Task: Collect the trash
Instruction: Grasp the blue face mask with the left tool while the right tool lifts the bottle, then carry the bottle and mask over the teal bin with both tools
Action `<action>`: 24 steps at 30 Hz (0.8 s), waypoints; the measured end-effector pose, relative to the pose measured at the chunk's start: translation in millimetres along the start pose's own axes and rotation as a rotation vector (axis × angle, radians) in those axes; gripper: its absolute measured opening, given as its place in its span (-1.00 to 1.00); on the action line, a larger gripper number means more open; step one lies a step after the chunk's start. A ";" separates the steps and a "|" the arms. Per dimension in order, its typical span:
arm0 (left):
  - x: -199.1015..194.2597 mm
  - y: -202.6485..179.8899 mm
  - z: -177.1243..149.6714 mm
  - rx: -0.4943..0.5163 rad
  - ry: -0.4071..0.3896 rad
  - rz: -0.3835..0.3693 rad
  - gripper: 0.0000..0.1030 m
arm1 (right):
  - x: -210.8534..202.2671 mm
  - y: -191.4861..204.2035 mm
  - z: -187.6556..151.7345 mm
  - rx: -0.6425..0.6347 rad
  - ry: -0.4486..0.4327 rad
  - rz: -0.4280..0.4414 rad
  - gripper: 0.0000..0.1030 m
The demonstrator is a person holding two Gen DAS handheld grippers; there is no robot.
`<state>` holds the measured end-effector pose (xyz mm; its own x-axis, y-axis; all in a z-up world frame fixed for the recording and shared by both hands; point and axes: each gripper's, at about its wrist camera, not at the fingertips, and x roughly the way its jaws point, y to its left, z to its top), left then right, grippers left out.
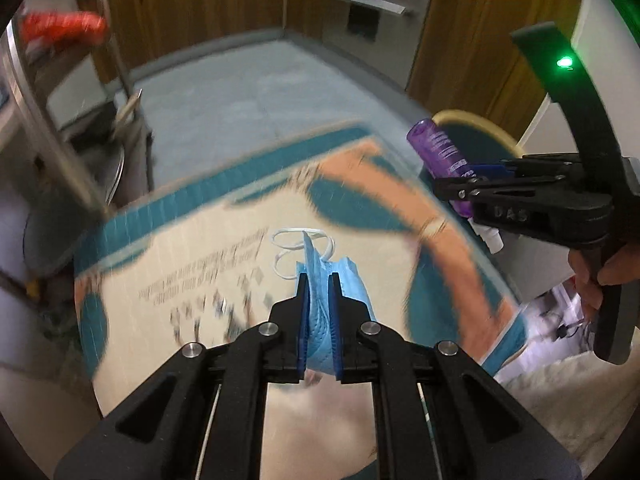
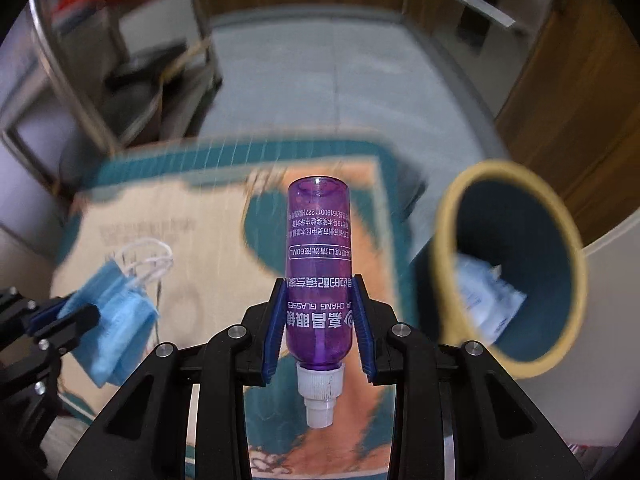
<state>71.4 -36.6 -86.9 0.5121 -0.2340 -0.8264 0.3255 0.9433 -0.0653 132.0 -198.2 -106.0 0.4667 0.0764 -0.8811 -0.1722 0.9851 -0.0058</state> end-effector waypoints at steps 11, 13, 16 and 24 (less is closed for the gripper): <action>-11.0 -60.7 90.8 0.178 -0.194 -0.040 -0.83 | -104.9 -140.6 -6.1 0.141 -0.215 -0.148 -0.36; 1.5 -67.9 100.3 0.198 -0.193 -0.035 -0.83 | -100.3 -169.4 -14.9 0.196 -0.195 -0.157 -0.36; 30.5 -79.7 110.3 0.164 -0.149 -0.078 -0.83 | -88.9 -198.3 -25.5 0.258 -0.165 -0.153 -0.35; 69.5 -150.2 126.5 0.185 -0.165 -0.231 -0.83 | -57.6 -233.5 -28.4 0.326 -0.091 -0.152 -0.35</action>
<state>158.6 -224.3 -63.7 0.5251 -0.4856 -0.6989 0.5790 0.8057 -0.1248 120.6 -436.9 -67.3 0.5437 -0.0758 -0.8358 0.1836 0.9825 0.0304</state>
